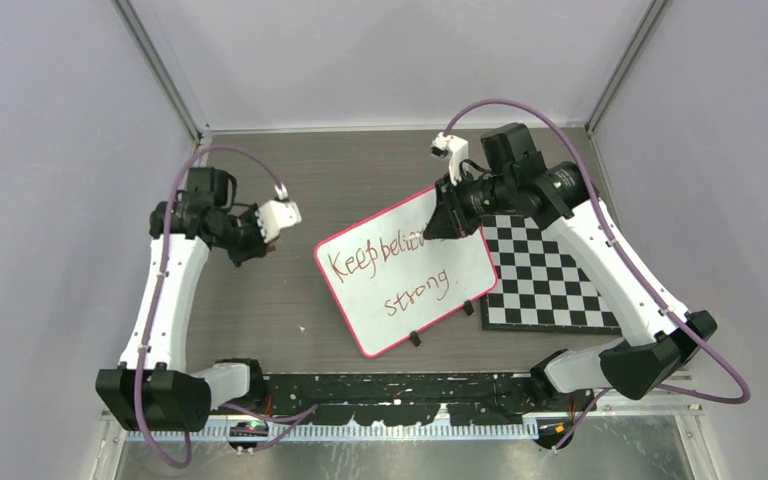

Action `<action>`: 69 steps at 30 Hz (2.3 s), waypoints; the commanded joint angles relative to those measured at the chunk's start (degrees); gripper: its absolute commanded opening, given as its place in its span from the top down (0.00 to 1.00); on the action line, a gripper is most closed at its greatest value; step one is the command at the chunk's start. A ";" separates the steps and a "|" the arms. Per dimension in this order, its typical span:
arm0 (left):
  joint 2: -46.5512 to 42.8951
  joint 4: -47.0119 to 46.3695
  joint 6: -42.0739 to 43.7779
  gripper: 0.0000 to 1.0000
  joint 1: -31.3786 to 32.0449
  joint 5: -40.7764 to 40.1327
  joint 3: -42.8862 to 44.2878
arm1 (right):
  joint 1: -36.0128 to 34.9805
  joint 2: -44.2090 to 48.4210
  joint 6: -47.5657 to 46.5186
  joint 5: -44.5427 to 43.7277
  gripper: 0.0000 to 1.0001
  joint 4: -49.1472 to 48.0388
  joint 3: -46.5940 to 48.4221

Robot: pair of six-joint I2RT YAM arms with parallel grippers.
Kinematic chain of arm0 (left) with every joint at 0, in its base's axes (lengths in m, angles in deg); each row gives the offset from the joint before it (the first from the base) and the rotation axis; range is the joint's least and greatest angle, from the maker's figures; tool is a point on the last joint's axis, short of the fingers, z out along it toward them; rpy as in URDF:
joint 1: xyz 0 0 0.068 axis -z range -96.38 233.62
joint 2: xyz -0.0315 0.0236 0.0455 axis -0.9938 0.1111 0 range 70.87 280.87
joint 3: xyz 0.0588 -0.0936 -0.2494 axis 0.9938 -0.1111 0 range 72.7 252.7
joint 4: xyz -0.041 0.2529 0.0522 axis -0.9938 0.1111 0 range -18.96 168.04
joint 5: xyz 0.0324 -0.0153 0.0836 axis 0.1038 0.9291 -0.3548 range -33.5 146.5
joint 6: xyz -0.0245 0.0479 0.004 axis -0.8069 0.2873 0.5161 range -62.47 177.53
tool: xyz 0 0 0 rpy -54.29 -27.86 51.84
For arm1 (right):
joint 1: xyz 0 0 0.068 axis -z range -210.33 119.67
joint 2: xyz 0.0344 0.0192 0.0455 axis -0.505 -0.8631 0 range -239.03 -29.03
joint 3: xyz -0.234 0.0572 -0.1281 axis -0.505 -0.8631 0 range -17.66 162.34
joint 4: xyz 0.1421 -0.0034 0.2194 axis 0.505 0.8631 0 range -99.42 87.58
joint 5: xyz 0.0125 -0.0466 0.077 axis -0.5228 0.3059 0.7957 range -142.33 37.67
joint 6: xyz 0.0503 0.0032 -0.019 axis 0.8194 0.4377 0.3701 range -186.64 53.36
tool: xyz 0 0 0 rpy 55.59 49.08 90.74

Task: Write a sentence on the whiteboard
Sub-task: Close the whiteboard marker.

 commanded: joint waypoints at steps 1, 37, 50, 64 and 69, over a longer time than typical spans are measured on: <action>-0.05 4.07 -16.96 1.00 1.36 2.00 14.00 | 1.54 0.83 4.57 4.77 1.00 -4.24 4.30; 9.82 -3.88 -45.43 1.00 36.46 13.38 28.27 | 2.27 2.22 16.01 18.05 1.00 -12.85 -1.46; 8.35 -3.83 -44.49 1.00 36.13 12.81 27.46 | 2.28 2.46 15.92 20.86 1.00 -12.51 -1.75; 7.87 -3.27 -43.60 1.00 35.68 12.91 27.37 | 2.29 2.97 14.30 20.60 1.00 -11.13 -2.50; 7.91 -2.34 -43.29 1.00 35.68 16.79 27.55 | 2.18 2.36 14.39 20.62 1.00 -11.10 -1.98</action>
